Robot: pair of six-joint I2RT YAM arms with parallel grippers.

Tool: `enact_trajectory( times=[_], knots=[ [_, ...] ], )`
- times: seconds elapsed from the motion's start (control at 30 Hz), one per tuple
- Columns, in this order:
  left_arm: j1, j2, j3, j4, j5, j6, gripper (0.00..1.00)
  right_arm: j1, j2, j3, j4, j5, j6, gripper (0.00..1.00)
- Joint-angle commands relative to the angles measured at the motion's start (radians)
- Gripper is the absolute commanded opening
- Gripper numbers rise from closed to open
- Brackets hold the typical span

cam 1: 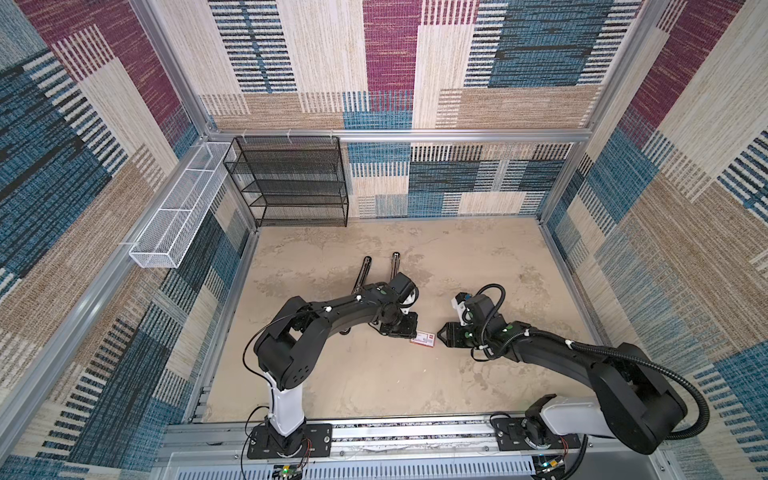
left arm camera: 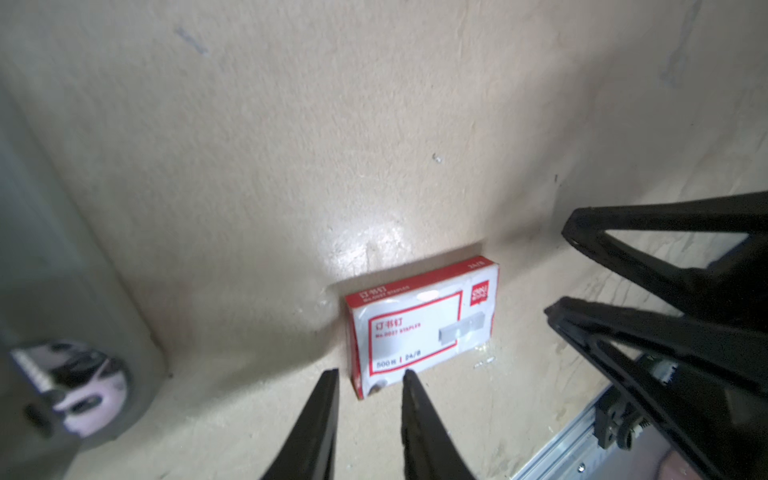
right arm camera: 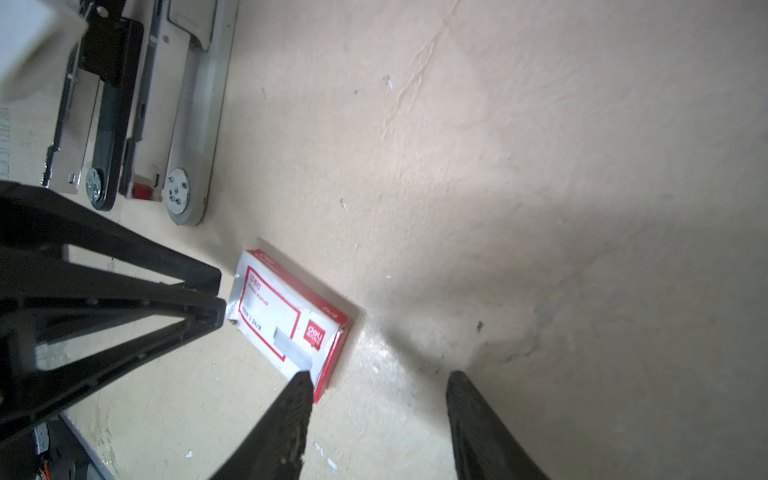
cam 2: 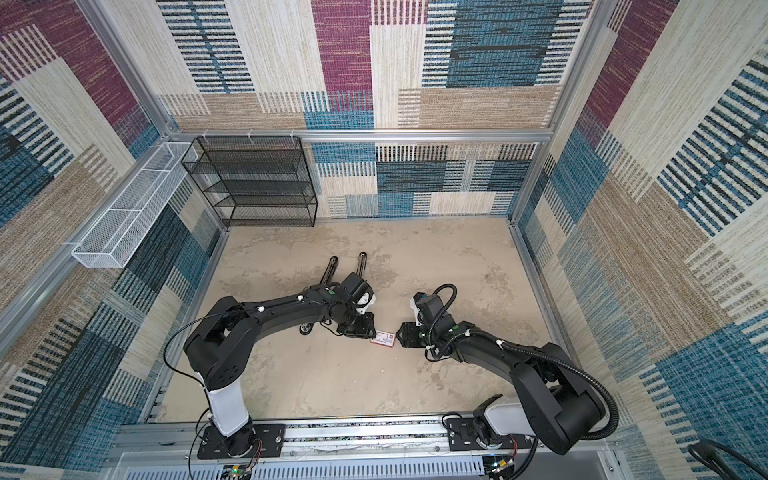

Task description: Load the staples into the stapler

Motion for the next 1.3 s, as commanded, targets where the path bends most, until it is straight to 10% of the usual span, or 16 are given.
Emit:
enact_trajectory(
  times=[0.0, 0.23, 0.5, 1.27],
  knots=[
    [0.002, 0.012, 0.009, 0.0, 0.011, 0.0, 0.33, 0.001, -0.013, -0.009, 0.024, -0.014, 0.022, 0.56],
    [0.005, 0.056, 0.039, 0.012, 0.026, -0.001, 0.32, 0.002, -0.007, -0.022, 0.038, -0.033, 0.033, 0.55],
    [0.008, 0.073, 0.051, 0.01, 0.045, 0.002, 0.0, 0.003, -0.024, -0.043, 0.049, -0.068, 0.039, 0.53],
    [0.008, 0.033, 0.027, 0.022, 0.046, -0.014, 0.0, 0.052, 0.102, 0.009, 0.027, -0.002, 0.063, 0.4]
  ],
)
